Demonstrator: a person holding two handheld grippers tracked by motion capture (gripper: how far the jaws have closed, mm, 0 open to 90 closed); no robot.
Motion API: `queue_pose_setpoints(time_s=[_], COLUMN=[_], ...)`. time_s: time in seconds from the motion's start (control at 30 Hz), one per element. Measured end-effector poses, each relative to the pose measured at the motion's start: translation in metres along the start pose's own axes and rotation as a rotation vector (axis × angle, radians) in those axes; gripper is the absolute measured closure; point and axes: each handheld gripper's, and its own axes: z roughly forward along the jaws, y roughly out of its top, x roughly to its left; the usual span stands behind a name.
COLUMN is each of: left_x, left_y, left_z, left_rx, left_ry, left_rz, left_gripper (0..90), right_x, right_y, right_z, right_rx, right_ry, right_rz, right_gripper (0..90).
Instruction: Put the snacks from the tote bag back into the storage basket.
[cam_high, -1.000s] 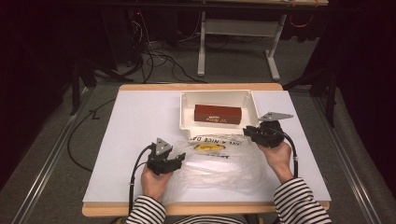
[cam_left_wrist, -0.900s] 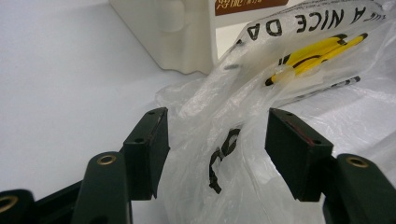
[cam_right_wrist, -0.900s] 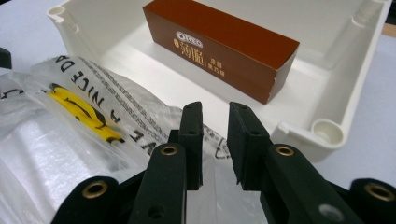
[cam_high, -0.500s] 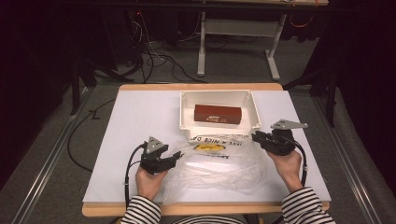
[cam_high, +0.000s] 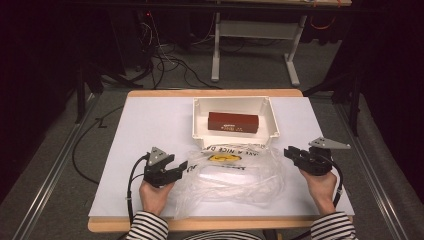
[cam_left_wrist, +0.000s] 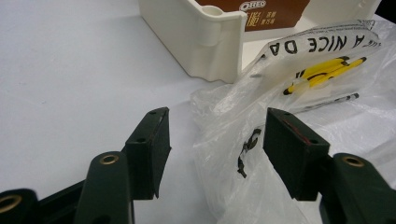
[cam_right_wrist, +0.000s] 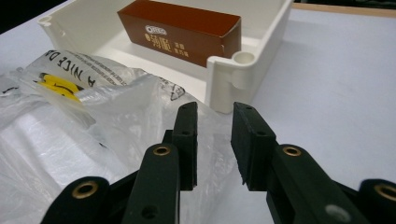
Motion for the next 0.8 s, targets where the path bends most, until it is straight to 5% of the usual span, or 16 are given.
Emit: queue_pose_setpoints(time_s=[0.13,0.8], left_x=[0.0,0.03], left_y=[-0.001,-0.013], left_z=[-0.003,-0.007], left_rx=[0.003,-0.022], left_ry=[0.006,0.085], left_rz=[0.021,-0.05], left_gripper=[41.4,41.6], right_x=[-0.003,-0.022], right_y=[-0.005,-0.034], right_z=[-0.003,0.007], right_rx=[-0.004,-0.007], right_ry=[-0.005,-0.027], right_rz=[0.009,0.094], right_gripper=[71.2,66.8])
